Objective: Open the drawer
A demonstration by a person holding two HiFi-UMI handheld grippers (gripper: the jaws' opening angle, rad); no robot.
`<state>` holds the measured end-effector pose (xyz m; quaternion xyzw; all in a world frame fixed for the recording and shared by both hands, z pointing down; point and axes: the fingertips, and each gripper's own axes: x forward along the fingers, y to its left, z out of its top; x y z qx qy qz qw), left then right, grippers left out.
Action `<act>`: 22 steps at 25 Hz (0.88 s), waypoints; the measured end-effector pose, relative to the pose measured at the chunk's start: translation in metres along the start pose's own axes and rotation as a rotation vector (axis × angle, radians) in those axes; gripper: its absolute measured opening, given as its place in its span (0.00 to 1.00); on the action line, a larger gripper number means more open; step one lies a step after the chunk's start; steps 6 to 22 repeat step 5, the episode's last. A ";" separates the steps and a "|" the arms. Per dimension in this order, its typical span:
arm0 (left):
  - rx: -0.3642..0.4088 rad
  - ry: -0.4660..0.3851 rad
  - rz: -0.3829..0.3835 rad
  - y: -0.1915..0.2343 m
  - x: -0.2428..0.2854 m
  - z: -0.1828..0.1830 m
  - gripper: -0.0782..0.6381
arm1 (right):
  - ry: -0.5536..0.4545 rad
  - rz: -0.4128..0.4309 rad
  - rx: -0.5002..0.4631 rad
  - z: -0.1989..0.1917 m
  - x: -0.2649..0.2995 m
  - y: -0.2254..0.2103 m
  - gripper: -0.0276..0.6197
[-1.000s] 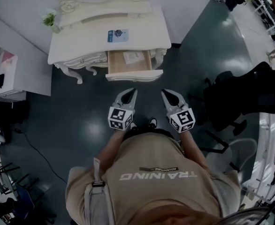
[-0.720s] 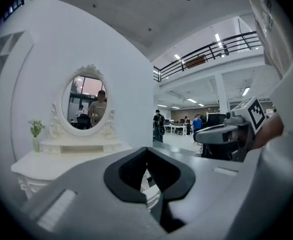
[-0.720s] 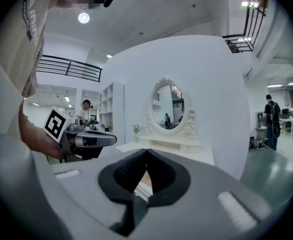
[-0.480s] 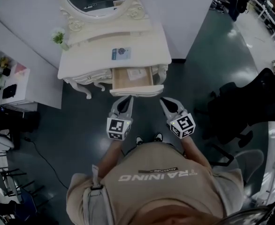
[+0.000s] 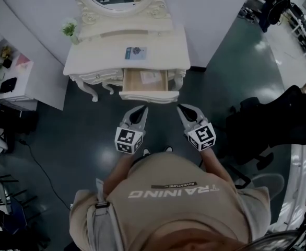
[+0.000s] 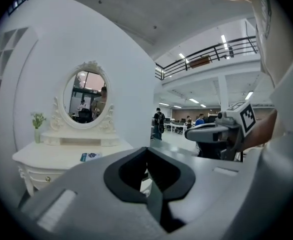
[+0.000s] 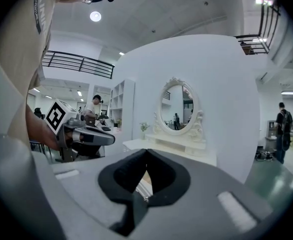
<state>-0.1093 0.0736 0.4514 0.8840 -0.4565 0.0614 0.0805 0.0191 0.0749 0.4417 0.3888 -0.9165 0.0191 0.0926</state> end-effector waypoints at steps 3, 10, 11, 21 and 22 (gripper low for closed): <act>0.031 0.000 -0.002 0.001 -0.008 0.006 0.12 | -0.008 0.004 0.013 0.001 -0.002 0.008 0.05; 0.042 -0.001 -0.001 0.001 -0.014 0.009 0.12 | -0.011 0.005 0.022 0.000 -0.004 0.015 0.05; 0.042 -0.001 -0.001 0.001 -0.014 0.009 0.12 | -0.011 0.005 0.022 0.000 -0.004 0.015 0.05; 0.042 -0.001 -0.001 0.001 -0.014 0.009 0.12 | -0.011 0.005 0.022 0.000 -0.004 0.015 0.05; 0.042 -0.001 -0.001 0.001 -0.014 0.009 0.12 | -0.011 0.005 0.022 0.000 -0.004 0.015 0.05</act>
